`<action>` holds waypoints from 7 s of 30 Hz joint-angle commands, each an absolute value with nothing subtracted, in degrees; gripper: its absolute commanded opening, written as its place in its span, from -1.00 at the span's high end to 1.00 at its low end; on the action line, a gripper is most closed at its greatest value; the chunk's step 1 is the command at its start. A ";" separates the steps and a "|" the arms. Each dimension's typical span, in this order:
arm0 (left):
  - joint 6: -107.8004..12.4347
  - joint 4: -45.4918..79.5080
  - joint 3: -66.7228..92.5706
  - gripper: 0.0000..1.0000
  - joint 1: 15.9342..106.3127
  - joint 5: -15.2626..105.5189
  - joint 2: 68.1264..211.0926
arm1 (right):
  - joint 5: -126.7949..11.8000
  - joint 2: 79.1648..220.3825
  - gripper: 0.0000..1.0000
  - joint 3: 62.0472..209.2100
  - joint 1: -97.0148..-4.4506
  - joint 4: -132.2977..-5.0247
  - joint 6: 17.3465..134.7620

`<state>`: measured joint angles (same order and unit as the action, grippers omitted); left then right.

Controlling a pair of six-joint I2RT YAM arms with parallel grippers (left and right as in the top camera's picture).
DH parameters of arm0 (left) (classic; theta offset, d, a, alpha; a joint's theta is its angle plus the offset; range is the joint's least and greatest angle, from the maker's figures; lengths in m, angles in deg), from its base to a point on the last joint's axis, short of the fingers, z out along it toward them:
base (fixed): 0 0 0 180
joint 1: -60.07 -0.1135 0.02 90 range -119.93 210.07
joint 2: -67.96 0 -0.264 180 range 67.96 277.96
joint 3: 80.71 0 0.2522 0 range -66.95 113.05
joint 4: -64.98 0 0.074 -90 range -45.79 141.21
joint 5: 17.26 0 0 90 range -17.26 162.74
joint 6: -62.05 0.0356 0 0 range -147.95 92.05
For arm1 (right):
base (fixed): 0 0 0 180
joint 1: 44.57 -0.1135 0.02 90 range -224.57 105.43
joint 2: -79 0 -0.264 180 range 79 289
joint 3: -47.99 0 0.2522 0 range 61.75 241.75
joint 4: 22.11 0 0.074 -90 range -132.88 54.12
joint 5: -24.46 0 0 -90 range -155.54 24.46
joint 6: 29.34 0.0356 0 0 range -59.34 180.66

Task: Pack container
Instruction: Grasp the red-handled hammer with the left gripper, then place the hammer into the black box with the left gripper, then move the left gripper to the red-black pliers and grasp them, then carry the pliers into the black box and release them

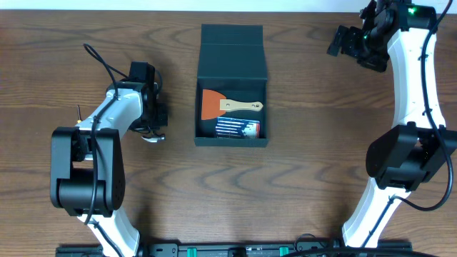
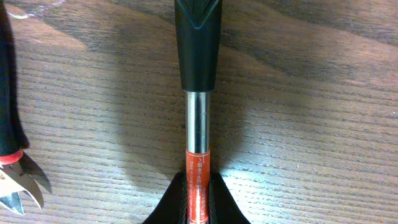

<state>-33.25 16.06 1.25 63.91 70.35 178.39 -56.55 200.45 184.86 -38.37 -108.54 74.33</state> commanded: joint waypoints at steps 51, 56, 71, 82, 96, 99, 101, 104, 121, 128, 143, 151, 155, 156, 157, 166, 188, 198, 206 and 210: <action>19.67 24.56 8.92 0.89 92.08 76.03 173.52 | -56.74 200.25 -0.98 184.62 -38.29 -108.56 75.16; 17.13 24.38 8.92 0.89 91.52 76.01 174.15 | -56.74 200.25 -0.98 184.62 -38.29 -108.54 75.16; 15.58 23.34 8.95 0.20 91.36 76.06 178.07 | -56.74 200.25 -0.99 184.62 -38.29 -108.87 75.16; -5.01 21.35 16.77 -0.97 89.70 77.10 164.91 | -56.74 200.25 -0.98 184.62 -38.29 -108.93 75.16; -24.53 0.34 15.70 -0.82 67.43 88.65 154.18 | -56.74 200.25 -0.99 184.62 -38.29 -108.69 75.18; -28.90 -2.65 15.22 -0.82 60.35 83.29 158.20 | -56.74 200.25 -0.99 184.62 -38.29 -108.52 75.18; -29.81 -2.63 15.22 -0.74 57.07 78.53 161.50 | -56.74 200.25 -0.98 184.62 -38.29 -108.21 75.18; -31.87 -1.80 15.22 -0.58 54.21 74.79 166.72 | -56.74 200.25 -0.98 184.62 -38.29 -107.75 75.20; -32.96 9.39 15.22 -0.50 53.55 71.64 185.08 | -56.74 200.62 -0.99 184.62 -39.25 -108.45 75.16; -29.79 11.34 15.22 -0.43 53.55 71.64 188.36 | -56.74 200.84 -0.99 184.62 -39.31 -108.95 75.16; -27.54 9.92 15.22 0.75 53.55 71.66 188.43 | -56.77 200.84 -0.98 184.62 -39.31 -108.93 75.16; -27.54 9.02 15.26 0.89 53.55 71.66 188.36 | -56.77 200.84 -0.99 184.62 -39.31 -108.93 75.16; -27.02 6.40 15.77 0.89 53.55 71.64 187.12 | -56.77 200.84 -0.98 184.62 -39.31 -108.93 75.16; -26.06 5.54 15.96 0.89 53.57 71.64 186.46 | -56.77 200.84 -0.98 184.62 -39.31 -108.93 75.16; -24.90 4.69 16.18 0.88 53.66 71.66 185.59 | -56.77 200.84 -0.98 184.62 -39.31 -108.89 75.16; -13.23 2.37 16.77 0.89 56.26 71.66 167.12 | -56.74 200.84 -0.99 184.62 -39.31 -108.32 75.16; 33.31 3.88 16.20 0.89 89.35 60.71 163.53 | -56.72 200.84 -0.98 184.62 -39.31 -108.76 75.18; 36.48 3.95 16.20 0.89 93.70 60.71 173.15 | -56.74 200.84 -0.99 184.62 -39.31 -108.76 75.16; 37.02 4.28 16.20 0.89 94.93 59.47 177.56 | -56.74 200.84 -0.98 184.62 -39.31 -108.74 75.16; 37.02 5.11 16.20 0.89 94.93 59.01 180.10 | -56.74 200.84 -0.99 184.62 -39.31 -108.76 75.16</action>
<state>36.26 4.91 16.20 94.90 60.38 178.39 -56.55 200.47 184.86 -38.92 -108.60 74.33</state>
